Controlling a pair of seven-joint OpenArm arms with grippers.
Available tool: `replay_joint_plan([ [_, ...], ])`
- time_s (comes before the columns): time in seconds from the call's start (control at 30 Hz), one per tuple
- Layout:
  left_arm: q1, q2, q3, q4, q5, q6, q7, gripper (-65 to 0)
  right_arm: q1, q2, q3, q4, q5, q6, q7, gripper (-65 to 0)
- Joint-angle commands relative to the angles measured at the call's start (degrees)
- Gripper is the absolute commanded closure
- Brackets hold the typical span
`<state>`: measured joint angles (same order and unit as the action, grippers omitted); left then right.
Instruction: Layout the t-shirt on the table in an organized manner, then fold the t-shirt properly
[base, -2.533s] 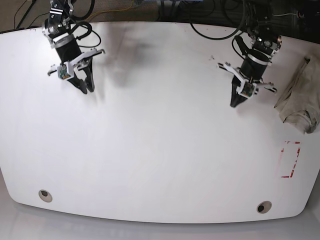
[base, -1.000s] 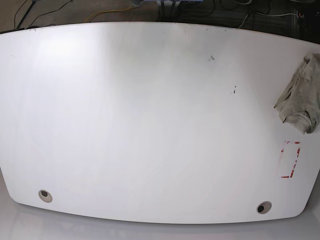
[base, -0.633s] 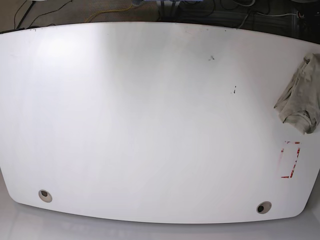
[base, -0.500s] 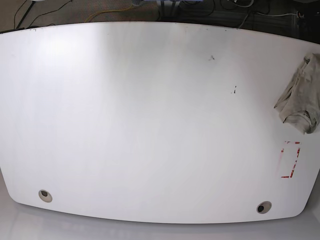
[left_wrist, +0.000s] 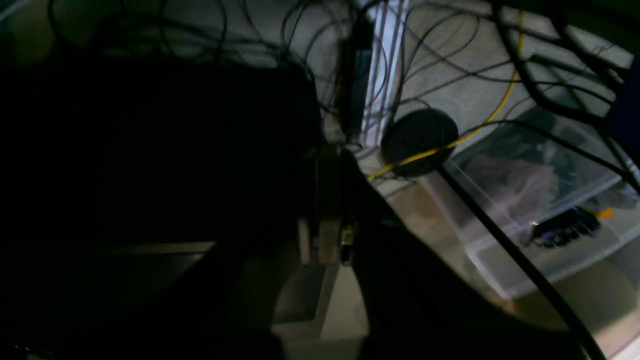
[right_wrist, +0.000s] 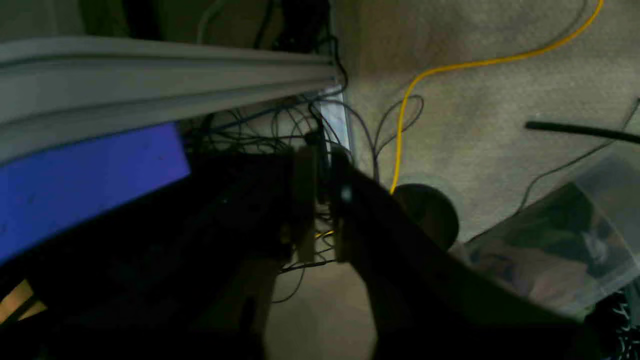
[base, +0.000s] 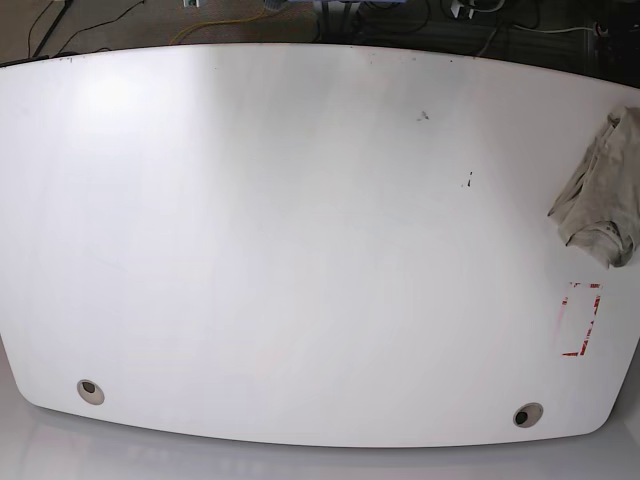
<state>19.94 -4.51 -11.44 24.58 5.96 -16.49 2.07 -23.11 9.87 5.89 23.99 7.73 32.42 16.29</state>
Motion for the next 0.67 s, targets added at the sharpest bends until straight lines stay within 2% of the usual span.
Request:
replay_joint_plan([
  [0.0,-0.8,-0.4,0.1,-0.9,-0.1,-0.1,-0.1,0.0,0.8,0.3,-0.8,-2.4,0.1,-1.0,0.5,-4.9],
  [0.17,-2.6,-0.4,0.1,-2.9,-0.1,0.4,-0.1,0.0,3.1,0.3,-4.1,-4.6,0.2,-5.4,0.3,-4.9],
  [0.3,-3.6,-0.5,0.1,-4.3,-0.1,3.1,-0.1,0.0,3.5,0.0,-5.3,-4.7,0.2,-7.2,0.1,-4.9],
  [0.63,-5.0,-0.3,1.6,-4.7,-0.1,4.6,-0.1,0.0,5.5,-1.0,-5.3,-4.7,0.2,-8.1,-3.3,-10.1],
])
